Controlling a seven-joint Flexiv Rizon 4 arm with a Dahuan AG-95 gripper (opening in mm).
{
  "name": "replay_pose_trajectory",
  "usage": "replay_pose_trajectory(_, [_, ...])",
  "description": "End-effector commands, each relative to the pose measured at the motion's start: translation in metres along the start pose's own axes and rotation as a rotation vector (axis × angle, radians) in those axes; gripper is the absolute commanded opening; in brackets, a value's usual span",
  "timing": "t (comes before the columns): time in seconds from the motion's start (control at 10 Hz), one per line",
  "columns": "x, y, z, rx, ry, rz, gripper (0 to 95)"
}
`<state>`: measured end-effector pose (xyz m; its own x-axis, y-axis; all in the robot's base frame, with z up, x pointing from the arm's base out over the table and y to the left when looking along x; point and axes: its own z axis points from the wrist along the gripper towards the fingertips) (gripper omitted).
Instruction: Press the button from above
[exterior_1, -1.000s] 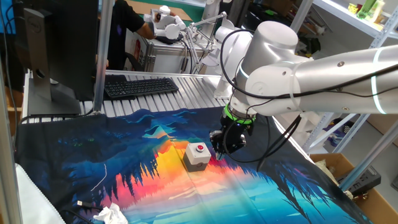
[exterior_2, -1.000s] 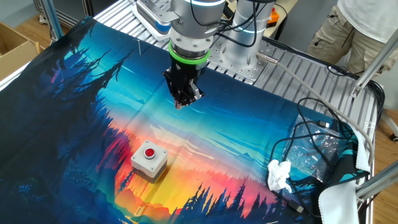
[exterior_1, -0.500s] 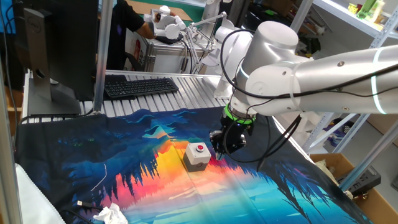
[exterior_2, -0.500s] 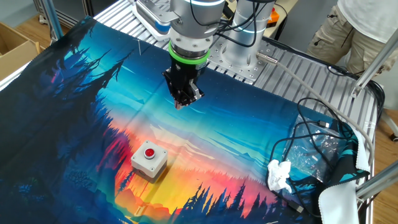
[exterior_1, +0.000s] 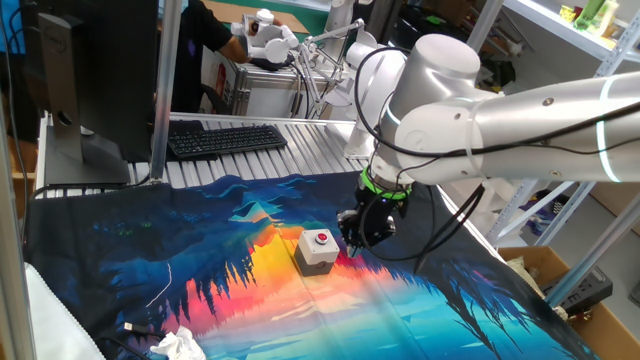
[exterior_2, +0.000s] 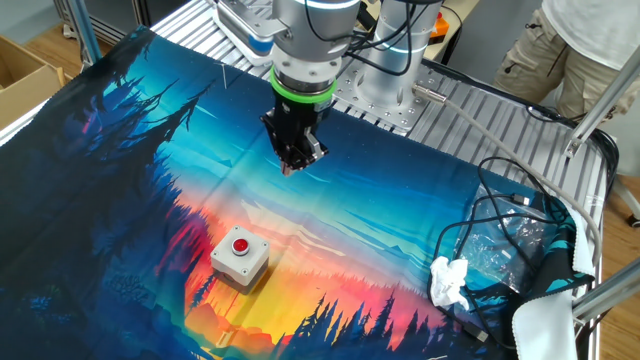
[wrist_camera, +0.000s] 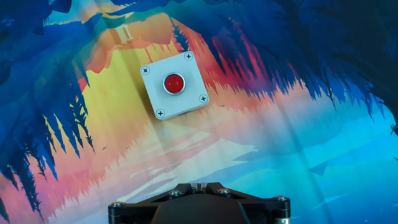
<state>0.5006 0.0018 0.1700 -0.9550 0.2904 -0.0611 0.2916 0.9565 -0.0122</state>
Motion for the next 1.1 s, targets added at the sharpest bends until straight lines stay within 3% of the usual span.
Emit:
replay_pose_trajectory(0.1, [0.0, 0.0, 0.001, 0.001, 0.002, -0.011, 0.0])
replay_pose_trajectory(0.5, [-0.006, 0.0, -0.001, -0.001, 0.02, -0.029, 0.0])
replay_pose_trajectory(1.1, [-0.031, -0.003, 0.005, -0.008, 0.03, -0.044, 0.0])
